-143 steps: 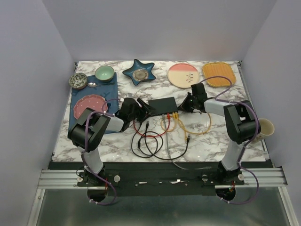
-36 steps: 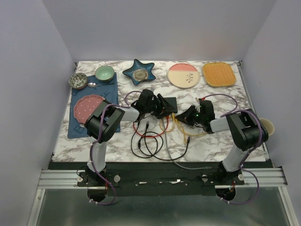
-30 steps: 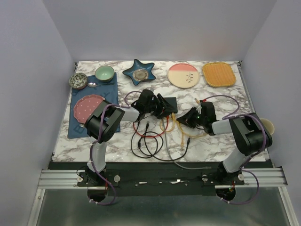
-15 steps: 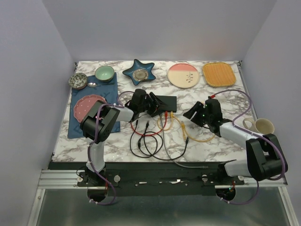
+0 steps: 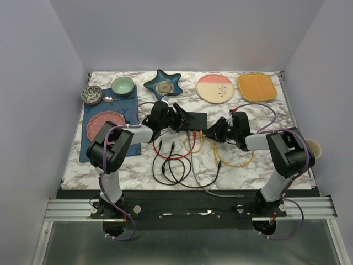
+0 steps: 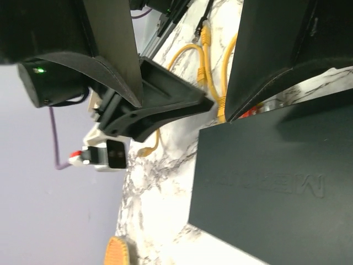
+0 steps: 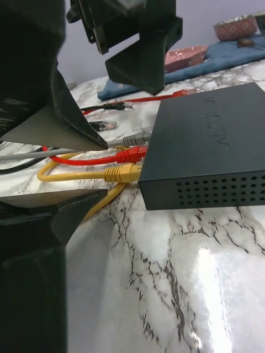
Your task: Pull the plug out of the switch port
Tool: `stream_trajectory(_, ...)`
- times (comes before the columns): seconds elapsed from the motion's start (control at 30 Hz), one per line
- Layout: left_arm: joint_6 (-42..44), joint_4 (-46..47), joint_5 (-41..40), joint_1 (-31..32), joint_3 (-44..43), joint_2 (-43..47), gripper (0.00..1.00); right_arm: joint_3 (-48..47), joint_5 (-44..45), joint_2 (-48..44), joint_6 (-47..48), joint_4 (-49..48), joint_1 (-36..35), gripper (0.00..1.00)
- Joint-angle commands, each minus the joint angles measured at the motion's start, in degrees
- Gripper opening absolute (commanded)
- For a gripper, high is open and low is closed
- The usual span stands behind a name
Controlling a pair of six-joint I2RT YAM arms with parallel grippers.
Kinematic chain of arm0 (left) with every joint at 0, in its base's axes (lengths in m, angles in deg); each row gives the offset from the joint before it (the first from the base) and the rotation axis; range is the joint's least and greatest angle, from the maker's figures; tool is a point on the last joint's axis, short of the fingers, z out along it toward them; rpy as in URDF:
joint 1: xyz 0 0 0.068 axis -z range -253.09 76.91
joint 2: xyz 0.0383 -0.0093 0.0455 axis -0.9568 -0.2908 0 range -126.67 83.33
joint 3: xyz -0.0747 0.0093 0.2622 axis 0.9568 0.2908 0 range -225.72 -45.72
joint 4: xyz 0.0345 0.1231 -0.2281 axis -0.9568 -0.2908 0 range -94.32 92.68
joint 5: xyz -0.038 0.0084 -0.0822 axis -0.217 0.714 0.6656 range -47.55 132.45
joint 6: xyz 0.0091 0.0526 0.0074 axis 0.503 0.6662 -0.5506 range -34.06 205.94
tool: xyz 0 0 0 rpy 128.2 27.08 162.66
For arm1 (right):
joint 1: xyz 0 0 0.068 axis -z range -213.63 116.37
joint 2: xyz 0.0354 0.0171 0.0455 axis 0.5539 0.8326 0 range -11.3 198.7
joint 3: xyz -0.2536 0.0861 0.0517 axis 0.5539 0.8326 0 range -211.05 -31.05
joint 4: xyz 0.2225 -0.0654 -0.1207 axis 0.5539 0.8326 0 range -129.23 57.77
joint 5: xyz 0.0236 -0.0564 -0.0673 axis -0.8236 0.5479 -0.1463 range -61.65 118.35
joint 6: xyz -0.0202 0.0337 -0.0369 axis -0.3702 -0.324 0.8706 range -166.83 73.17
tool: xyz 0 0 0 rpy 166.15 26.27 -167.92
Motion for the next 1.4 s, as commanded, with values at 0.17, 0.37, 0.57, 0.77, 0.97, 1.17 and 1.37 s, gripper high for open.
stream_trajectory(0.17,2.74,-8.7,-2.69,-2.75,-4.23,-0.07,0.69,-2.91,-3.07,5.07,-2.46,-4.37,-0.43,0.42)
stream_trajectory(0.37,2.56,-10.03,-1.9,-4.07,-4.41,-3.41,0.69,-4.4,-1.49,7.8,-4.4,-4.55,-0.52,0.42)
stream_trajectory(0.57,2.92,-9.77,-1.64,-4.34,-3.0,-3.68,0.69,-5.63,-0.96,10.0,-5.54,-4.19,-0.52,0.39)
stream_trajectory(0.77,2.39,-8.8,-1.11,-4.34,-2.12,-3.76,0.69,-5.81,-0.52,10.88,-7.55,-5.42,-0.52,0.37)
stream_trajectory(0.97,2.21,-8.01,-0.67,-4.34,-1.16,-3.41,0.69,-5.11,-0.61,11.58,-9.41,-7.45,-0.52,0.28)
stream_trajectory(1.17,1.69,-6.79,-0.23,-4.34,-0.45,-3.5,0.69,-4.67,-0.7,11.67,-8.97,-7.09,-0.52,0.18)
stream_trajectory(1.37,-0.85,-3.1,1.79,-3.55,0.43,-2.54,0.69,-4.32,-1.05,11.23,-7.22,-5.95,-0.51,0.01)
